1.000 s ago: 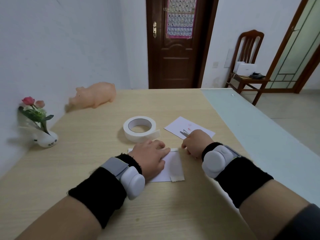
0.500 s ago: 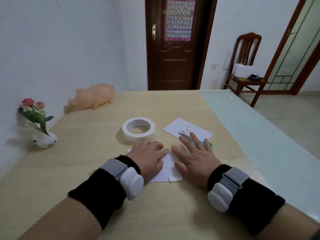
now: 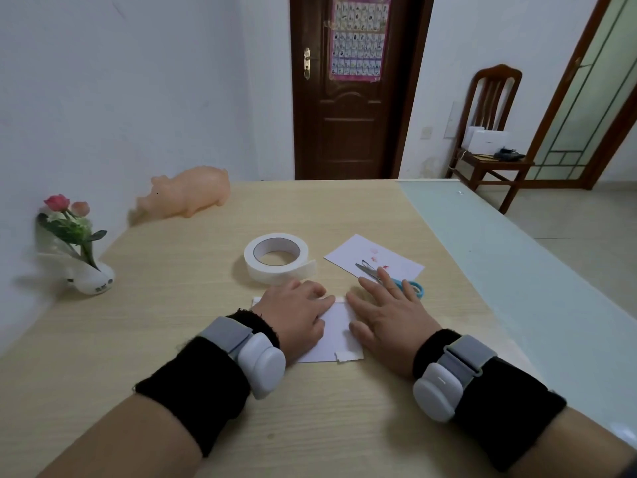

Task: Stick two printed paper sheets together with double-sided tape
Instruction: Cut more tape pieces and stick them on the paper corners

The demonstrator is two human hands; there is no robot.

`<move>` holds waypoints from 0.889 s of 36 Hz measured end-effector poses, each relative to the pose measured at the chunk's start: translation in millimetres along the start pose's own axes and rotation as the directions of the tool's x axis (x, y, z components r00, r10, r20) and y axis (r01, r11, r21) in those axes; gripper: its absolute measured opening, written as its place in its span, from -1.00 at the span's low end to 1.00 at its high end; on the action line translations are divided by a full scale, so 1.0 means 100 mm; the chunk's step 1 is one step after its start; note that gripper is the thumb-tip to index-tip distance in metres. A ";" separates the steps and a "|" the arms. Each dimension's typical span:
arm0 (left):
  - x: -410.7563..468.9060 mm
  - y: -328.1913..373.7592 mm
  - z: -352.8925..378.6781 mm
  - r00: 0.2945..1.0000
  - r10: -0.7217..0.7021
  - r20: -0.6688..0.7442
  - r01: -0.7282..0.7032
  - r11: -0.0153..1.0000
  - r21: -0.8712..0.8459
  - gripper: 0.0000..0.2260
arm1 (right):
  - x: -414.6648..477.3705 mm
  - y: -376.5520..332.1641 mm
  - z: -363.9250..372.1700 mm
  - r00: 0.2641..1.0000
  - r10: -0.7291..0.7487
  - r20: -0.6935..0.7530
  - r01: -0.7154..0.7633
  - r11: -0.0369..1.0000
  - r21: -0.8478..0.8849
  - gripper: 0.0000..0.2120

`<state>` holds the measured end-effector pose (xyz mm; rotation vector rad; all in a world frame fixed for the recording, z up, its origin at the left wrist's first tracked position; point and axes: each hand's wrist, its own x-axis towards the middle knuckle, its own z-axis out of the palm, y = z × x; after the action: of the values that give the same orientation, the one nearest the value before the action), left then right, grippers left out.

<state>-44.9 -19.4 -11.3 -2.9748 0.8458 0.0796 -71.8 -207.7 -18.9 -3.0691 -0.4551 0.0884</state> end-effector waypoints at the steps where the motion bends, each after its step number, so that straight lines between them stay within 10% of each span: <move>1: 0.00 0.00 0.00 1.000 0.000 0.000 0.000 1.000 -0.001 -0.57 | 0.00 0.00 0.00 1.000 0.004 0.004 -0.004 1.000 -0.001 -0.38; 32: 0.01 -0.02 0.01 1.000 -0.005 -0.007 0.005 1.000 -0.030 -0.59 | 0.01 -0.03 0.01 0.997 -0.037 -0.066 0.035 0.999 -0.024 -0.14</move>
<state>-42.6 -18.0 -12.5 -3.0068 0.8455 0.0820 -72.0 -204.2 -19.7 -3.0731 -0.5106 -0.0206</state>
